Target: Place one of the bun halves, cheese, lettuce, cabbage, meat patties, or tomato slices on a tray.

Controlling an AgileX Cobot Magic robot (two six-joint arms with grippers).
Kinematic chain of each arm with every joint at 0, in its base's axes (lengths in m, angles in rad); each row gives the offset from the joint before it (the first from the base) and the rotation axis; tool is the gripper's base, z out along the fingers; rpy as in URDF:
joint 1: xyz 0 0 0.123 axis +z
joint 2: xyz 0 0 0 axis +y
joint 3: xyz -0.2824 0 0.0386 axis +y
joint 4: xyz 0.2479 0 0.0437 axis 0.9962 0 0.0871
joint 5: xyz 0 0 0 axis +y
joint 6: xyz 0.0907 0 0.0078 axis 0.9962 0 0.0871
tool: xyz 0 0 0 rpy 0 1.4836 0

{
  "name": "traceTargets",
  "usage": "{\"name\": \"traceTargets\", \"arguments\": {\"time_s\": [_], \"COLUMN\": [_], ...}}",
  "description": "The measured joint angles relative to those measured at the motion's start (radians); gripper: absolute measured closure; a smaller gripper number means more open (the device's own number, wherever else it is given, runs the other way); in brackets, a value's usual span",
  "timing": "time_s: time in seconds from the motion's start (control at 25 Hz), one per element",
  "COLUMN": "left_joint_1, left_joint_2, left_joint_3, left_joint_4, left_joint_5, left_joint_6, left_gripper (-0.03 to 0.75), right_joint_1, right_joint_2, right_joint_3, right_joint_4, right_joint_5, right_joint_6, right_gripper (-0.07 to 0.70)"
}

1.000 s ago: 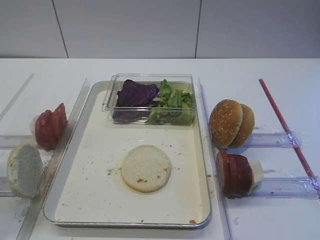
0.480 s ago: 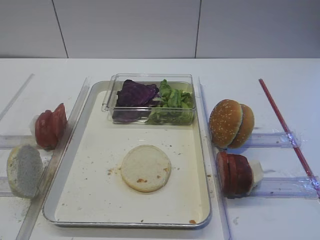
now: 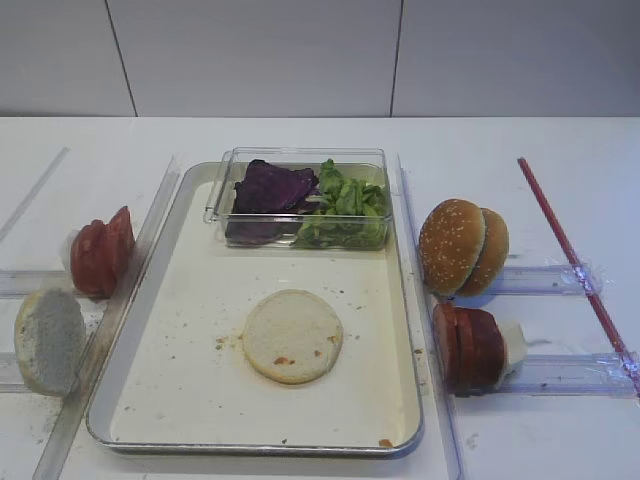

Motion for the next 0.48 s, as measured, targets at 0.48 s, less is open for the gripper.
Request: {"name": "traceTargets", "arguments": {"time_s": [0.48], "left_joint_1": [0.002], "left_joint_2": [-0.001], "left_joint_3": [0.009], "left_joint_4": [-0.034], "left_joint_5": [-0.008], "left_joint_6": [0.048], "left_gripper": [0.376], "right_joint_1": [0.000], "right_joint_2": [0.000], "right_joint_3": [0.000], "right_joint_4": [-0.004], "right_joint_5": [0.000], "right_joint_6": [0.000], "right_gripper": [0.463]}}
